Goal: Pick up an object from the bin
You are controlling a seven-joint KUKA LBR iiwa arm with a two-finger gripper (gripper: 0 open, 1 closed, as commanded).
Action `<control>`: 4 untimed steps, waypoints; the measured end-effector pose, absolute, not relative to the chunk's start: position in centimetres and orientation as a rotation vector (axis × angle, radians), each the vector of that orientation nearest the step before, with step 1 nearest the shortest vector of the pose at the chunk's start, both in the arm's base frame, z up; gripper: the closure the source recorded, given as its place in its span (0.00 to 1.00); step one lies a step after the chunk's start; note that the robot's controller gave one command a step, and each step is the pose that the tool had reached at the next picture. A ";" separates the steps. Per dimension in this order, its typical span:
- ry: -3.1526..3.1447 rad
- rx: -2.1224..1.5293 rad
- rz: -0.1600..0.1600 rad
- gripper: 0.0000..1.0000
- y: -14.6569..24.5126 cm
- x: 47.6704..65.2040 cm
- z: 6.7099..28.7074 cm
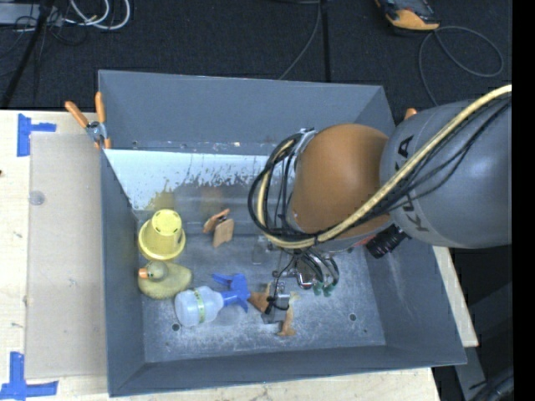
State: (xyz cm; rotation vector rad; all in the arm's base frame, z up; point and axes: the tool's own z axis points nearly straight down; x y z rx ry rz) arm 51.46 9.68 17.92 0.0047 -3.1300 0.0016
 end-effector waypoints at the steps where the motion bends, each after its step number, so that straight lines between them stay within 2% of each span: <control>1: -3.138 0.000 0.000 0.00 9.6 51.6 18.4; 2: -3.141 0.079 0.000 0.00 9.8 52.1 17.0; 3: -3.130 0.268 0.000 0.00 10.2 53.7 11.0; 4: -3.126 0.280 -0.001 1.00 9.8 53.9 6.9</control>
Offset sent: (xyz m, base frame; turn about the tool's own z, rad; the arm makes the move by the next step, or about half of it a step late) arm 0.0167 0.0033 -0.0789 -0.2370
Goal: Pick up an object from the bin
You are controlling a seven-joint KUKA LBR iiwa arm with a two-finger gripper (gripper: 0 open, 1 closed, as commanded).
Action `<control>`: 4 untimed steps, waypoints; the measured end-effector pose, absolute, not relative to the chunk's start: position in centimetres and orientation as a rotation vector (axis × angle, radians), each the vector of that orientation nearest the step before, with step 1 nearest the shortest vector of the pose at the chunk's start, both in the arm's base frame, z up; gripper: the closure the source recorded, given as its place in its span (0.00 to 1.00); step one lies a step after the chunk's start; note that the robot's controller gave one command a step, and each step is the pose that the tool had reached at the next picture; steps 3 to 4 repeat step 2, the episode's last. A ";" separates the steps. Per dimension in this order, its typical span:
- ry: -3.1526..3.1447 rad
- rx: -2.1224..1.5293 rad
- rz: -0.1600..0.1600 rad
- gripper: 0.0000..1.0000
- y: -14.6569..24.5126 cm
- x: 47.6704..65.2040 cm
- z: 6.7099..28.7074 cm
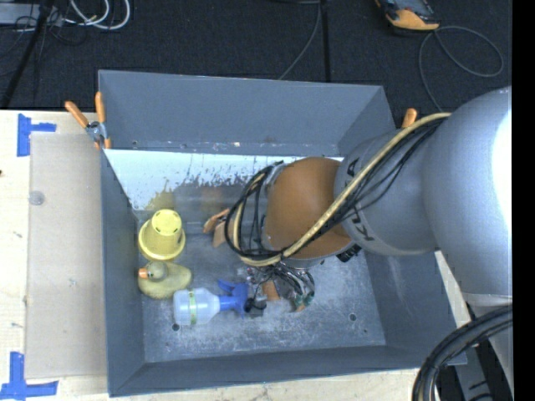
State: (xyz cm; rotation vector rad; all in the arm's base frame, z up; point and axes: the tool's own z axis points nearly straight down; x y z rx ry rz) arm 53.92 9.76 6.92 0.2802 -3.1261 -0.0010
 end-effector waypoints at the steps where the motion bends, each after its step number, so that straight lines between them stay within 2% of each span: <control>1: -3.126 0.279 -0.001 1.00 9.7 53.9 6.9; 2: -3.124 0.316 -0.001 1.00 8.1 54.0 22.1; 4: -3.124 0.316 -0.001 1.00 8.1 54.0 22.1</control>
Offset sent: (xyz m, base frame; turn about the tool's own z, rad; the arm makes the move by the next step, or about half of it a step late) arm 0.0000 -0.0167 0.1519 -0.0251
